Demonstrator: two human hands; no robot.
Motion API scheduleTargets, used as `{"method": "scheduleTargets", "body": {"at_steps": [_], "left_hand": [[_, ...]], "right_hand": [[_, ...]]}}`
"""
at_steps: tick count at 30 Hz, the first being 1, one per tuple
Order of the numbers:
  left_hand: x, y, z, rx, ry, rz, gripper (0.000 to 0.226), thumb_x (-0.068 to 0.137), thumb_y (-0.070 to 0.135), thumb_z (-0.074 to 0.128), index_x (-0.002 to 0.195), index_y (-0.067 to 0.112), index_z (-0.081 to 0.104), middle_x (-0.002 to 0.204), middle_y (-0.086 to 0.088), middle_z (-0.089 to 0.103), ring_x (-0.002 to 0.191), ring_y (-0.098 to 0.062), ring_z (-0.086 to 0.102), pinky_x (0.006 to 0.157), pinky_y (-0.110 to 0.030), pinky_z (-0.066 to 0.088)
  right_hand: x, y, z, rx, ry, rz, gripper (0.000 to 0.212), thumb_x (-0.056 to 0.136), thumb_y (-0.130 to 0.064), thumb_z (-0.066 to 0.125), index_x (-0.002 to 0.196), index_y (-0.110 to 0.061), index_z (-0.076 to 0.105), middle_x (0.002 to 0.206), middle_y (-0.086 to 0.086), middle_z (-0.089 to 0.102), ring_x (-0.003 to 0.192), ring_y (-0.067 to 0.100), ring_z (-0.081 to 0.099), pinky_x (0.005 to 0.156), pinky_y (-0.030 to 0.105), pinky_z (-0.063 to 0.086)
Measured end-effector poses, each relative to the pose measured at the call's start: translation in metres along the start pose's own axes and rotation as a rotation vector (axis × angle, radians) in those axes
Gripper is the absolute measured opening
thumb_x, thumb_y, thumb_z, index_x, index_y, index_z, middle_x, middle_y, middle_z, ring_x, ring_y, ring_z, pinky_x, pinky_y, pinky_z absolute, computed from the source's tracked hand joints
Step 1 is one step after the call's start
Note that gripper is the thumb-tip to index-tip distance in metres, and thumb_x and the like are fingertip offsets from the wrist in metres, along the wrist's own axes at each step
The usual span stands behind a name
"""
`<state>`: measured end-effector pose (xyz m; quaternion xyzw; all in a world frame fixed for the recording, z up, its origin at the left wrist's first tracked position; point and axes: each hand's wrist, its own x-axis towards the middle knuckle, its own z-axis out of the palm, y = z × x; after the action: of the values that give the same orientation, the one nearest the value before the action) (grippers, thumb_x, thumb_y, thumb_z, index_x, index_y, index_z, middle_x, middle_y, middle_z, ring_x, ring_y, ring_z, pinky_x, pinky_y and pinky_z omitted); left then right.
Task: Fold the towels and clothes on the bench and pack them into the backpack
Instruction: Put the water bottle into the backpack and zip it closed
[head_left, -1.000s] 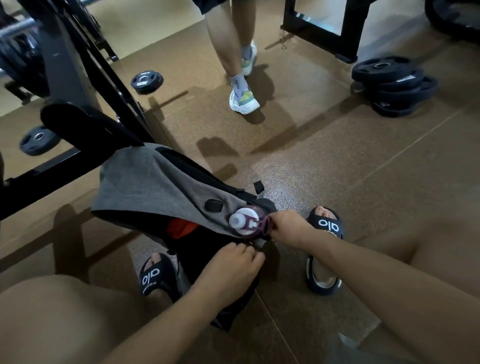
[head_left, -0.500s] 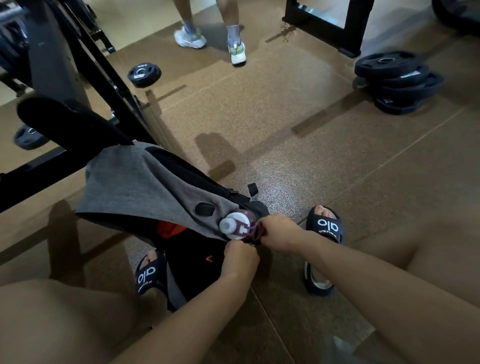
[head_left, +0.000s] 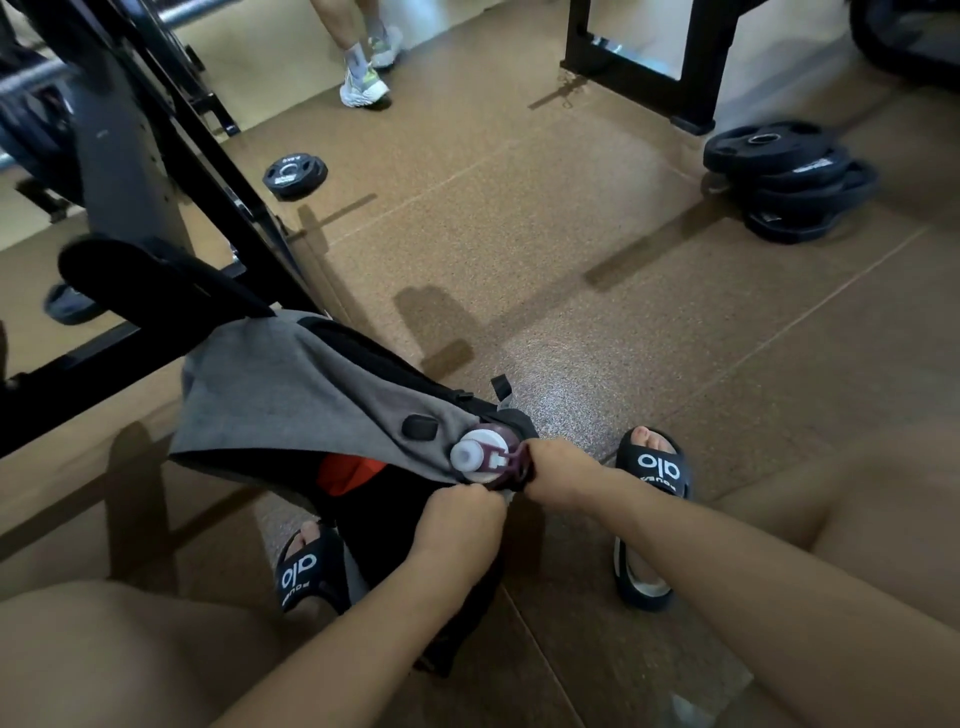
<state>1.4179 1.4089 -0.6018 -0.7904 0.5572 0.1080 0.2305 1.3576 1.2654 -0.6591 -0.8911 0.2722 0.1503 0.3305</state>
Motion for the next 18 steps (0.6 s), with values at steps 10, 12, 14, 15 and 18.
{"method": "scheduleTargets", "body": {"at_steps": [10,12,14,15,18], "left_hand": [[-0.038,-0.014,-0.027,-0.485,0.224,-0.191,0.029,0.098,0.038,0.048,0.078,0.018,0.049,0.092,-0.011,0.069,0.091,-0.037,0.065,0.069,-0.041,0.045],[-0.047,-0.025,-0.03,-0.527,0.267,-0.206,0.036,0.096,0.038,0.051,0.07,0.016,0.041,0.079,-0.01,0.065,0.082,-0.034,0.064,0.063,-0.039,0.039],[-0.056,-0.036,-0.033,-0.56,0.267,-0.22,0.04,0.095,0.038,0.053,0.067,0.013,0.04,0.066,-0.006,0.054,0.076,-0.032,0.061,0.059,-0.036,0.033],[-0.059,-0.039,-0.034,-0.577,0.256,-0.22,0.04,0.094,0.038,0.054,0.067,0.012,0.041,0.063,-0.005,0.049,0.075,-0.031,0.06,0.058,-0.036,0.032],[-0.06,-0.042,-0.031,-0.676,0.183,-0.235,0.039,0.092,0.037,0.057,0.067,0.01,0.044,0.058,-0.005,0.046,0.069,-0.028,0.059,0.057,-0.038,0.036]], "right_hand": [[0.004,-0.002,0.0,0.012,-0.067,0.054,0.057,0.078,-0.03,0.07,0.127,-0.012,0.049,0.118,0.01,0.062,0.111,0.031,0.062,0.086,0.032,0.051],[0.003,-0.002,-0.003,0.012,-0.059,0.051,0.053,0.081,-0.028,0.07,0.127,-0.01,0.051,0.119,0.012,0.062,0.112,0.031,0.061,0.089,0.033,0.051],[0.002,-0.005,-0.004,0.018,-0.08,0.063,0.05,0.079,-0.031,0.069,0.123,-0.011,0.054,0.116,0.011,0.064,0.11,0.031,0.063,0.088,0.033,0.052],[0.002,-0.006,-0.004,0.02,-0.094,0.065,0.049,0.078,-0.032,0.07,0.12,-0.012,0.055,0.113,0.011,0.065,0.108,0.031,0.064,0.087,0.033,0.053],[-0.005,-0.013,-0.001,0.017,-0.183,0.062,0.053,0.073,-0.031,0.073,0.119,-0.013,0.056,0.11,0.01,0.066,0.104,0.029,0.065,0.085,0.034,0.055]]}}
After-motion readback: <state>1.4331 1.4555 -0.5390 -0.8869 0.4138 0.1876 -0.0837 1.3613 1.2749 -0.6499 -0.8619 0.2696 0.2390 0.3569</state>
